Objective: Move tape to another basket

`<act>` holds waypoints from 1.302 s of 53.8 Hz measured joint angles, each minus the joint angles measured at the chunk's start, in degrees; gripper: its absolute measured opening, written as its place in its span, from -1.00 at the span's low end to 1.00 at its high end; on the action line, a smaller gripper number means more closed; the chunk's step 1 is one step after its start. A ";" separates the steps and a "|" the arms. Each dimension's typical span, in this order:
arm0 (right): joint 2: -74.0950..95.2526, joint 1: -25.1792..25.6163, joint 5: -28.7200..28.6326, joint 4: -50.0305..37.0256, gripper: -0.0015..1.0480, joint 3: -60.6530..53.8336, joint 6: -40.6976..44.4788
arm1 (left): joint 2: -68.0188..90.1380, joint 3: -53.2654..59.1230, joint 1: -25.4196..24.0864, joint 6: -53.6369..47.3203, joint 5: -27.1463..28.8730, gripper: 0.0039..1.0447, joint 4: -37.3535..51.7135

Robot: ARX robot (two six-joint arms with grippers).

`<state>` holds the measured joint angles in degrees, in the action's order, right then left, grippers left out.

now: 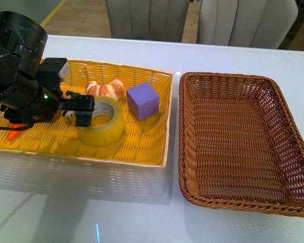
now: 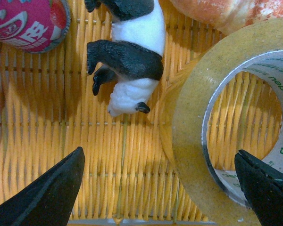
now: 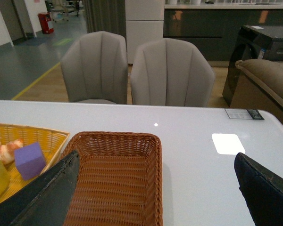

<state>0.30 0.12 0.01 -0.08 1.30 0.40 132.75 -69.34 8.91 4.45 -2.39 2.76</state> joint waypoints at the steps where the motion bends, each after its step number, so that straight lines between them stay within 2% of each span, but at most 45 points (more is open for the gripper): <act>1: 0.00 0.00 0.00 0.00 0.83 0.00 0.00 | 0.26 -0.28 0.09 0.00 0.15 0.83 -0.11; 4: 0.00 0.00 0.02 0.00 0.83 0.00 0.00 | 0.87 -0.94 0.44 -0.04 0.77 0.77 -0.28; 13: 0.00 0.00 0.02 0.00 0.83 0.00 0.00 | 1.79 -2.08 1.33 -0.02 1.40 0.26 -1.20; 26: 0.00 0.00 0.02 0.00 0.83 0.00 0.00 | 2.49 -2.95 2.56 0.35 2.45 -0.37 -1.55; 31: 0.00 0.00 0.02 0.00 0.83 0.00 -0.02 | 2.47 -2.93 2.58 0.61 2.78 -0.70 -1.64; 42: 0.00 0.00 0.02 0.00 0.83 0.00 0.00 | 0.13 -0.35 2.16 1.44 2.99 -0.72 -0.04; 57: 0.00 0.00 0.00 0.00 0.83 0.00 0.00 | -11.26 3.93 2.03 2.19 4.00 -0.72 2.10; 70: 0.00 0.00 0.00 0.00 0.83 0.00 0.00 | -13.03 -3.41 10.49 4.13 2.71 -0.72 -2.60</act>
<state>0.30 0.12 0.01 -0.08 1.30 0.40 119.72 -72.75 19.40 8.58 0.32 0.16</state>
